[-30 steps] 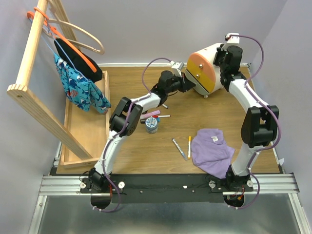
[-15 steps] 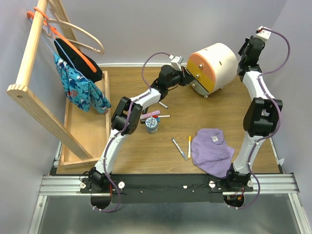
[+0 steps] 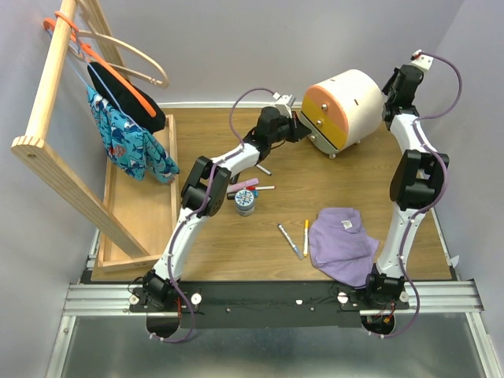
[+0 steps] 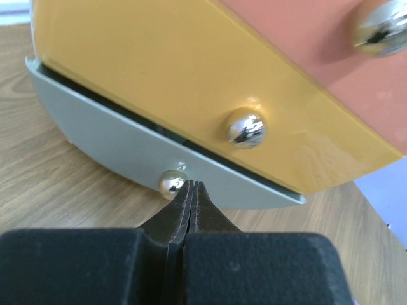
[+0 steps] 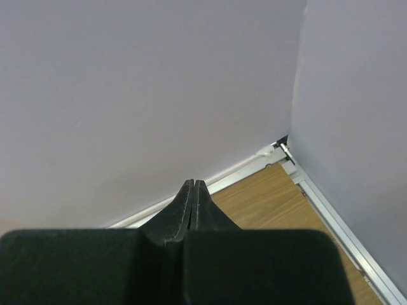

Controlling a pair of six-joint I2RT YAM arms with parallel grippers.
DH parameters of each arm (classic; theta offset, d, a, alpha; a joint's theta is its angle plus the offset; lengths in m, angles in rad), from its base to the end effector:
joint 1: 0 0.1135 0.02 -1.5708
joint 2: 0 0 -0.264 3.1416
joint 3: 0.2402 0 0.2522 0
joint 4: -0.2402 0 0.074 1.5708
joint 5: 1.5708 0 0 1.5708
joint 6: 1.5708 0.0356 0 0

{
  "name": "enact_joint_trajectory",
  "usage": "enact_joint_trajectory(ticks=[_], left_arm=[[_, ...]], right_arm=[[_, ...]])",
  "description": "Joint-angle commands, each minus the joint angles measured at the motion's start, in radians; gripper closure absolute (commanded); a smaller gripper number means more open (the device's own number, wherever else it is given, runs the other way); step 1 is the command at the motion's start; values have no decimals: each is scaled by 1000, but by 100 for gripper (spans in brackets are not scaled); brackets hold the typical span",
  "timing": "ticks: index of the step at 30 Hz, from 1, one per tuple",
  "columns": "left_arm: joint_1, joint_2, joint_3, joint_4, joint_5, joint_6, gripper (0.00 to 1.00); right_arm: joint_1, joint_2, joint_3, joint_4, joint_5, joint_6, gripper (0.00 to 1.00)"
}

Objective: Sort the stationery into containers
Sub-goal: Close the drawer in the storage box.

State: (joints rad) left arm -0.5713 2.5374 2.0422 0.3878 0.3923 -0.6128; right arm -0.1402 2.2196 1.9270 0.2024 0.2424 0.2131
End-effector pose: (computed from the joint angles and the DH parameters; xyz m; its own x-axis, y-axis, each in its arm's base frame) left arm 0.4869 -0.3292 0.1884 -0.5450 -0.2814 -0.7898 0.6184 0.5011 -0.6054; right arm 0.5330 -0.0839 0.3009 -0.0084 0.2085 -0.9780 0.3828 0.9042 0.1895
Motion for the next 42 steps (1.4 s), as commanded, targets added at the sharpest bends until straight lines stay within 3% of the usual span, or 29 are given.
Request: enact_joint_trajectory(ticks=[1, 21, 24, 27, 28, 31, 36, 40, 42], left_arm=[[-9, 61, 73, -72, -32, 24, 100], [-71, 158, 242, -125, -115, 19, 100], [-62, 112, 205, -138, -104, 19, 100], [-15, -1, 49, -86, -23, -13, 99], [8, -37, -52, -48, -6, -18, 90], [40, -181, -227, -6, 80, -7, 75], [86, -340, -356, 2, 193, -17, 59], [113, -338, -380, 158, 282, -180, 43], [113, -325, -367, 177, 304, -179, 38]], right_arm=[[-7, 15, 17, -38, -61, 42, 99], [-7, -60, -143, -90, -170, 97, 99], [-7, -66, -143, -90, -164, 94, 99], [-7, -75, -148, -87, -161, 86, 99], [-7, -80, -148, -90, -161, 83, 99], [-7, -96, -160, -84, -157, 72, 99], [-7, -150, -210, -78, -83, 39, 94], [-7, -210, -241, -77, -48, 5, 58], [-7, -245, -249, -70, -45, -6, 52]])
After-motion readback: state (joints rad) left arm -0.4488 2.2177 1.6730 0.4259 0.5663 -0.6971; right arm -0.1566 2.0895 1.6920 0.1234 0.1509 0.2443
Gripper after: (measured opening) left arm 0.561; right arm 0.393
